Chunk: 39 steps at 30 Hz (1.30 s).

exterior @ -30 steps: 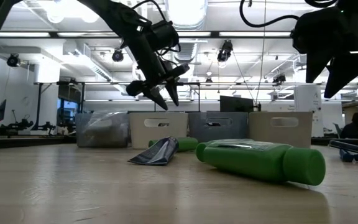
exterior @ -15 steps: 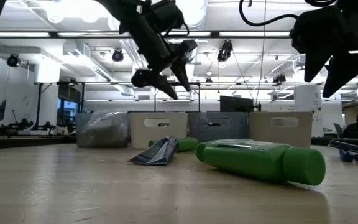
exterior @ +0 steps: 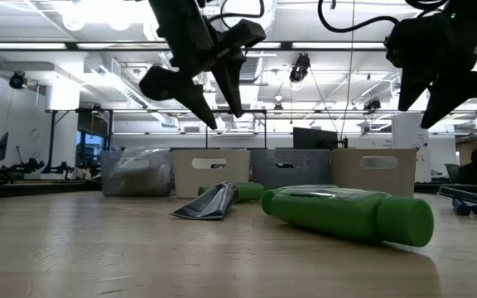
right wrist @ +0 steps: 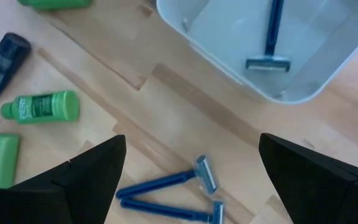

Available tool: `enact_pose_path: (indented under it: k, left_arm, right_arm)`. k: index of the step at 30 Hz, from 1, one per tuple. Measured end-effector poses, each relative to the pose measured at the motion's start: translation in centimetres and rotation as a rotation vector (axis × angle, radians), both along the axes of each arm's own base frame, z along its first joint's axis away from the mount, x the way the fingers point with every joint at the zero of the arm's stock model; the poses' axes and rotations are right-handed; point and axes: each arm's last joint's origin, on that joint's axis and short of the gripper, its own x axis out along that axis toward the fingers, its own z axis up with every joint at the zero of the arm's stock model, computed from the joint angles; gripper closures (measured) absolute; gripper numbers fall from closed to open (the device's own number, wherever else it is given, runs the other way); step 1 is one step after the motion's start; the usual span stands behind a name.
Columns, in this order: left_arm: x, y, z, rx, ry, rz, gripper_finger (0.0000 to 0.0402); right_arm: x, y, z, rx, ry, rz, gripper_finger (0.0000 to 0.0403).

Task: Pick & Place Travel size toiletries
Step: Put the shave cream into the white bin

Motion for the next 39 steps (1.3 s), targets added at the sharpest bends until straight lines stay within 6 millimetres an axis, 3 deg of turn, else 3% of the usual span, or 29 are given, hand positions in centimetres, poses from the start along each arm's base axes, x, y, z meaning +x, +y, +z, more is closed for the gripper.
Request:
enact_pose_path:
  k: [7, 14, 35, 39]
  left_arm:
    - [0.8, -2.3, -2.9, -0.091, 0.053, 0.108, 0.0191]
    - [1.2, -3.6, -4.5, -0.149, 0.071, 0.188, 0.0184]
    - [1.6, -4.5, -4.6, -0.229, 0.028, 0.224, 0.0183]
    - [1.8, -4.8, -5.7, -0.212, 0.064, 0.192, 0.0183]
  right_arm:
    - [-0.1, 0.0, -0.4, -0.047, 0.031, 0.084, 0.0039]
    - [-0.3, -0.1, -1.1, -0.072, 0.068, 0.137, 0.0039]
    - [-0.9, -0.2, -2.7, -0.092, 0.130, 0.178, 0.0039]
    - [-0.9, -0.1, -2.7, -0.096, 0.131, 0.188, 0.0039]
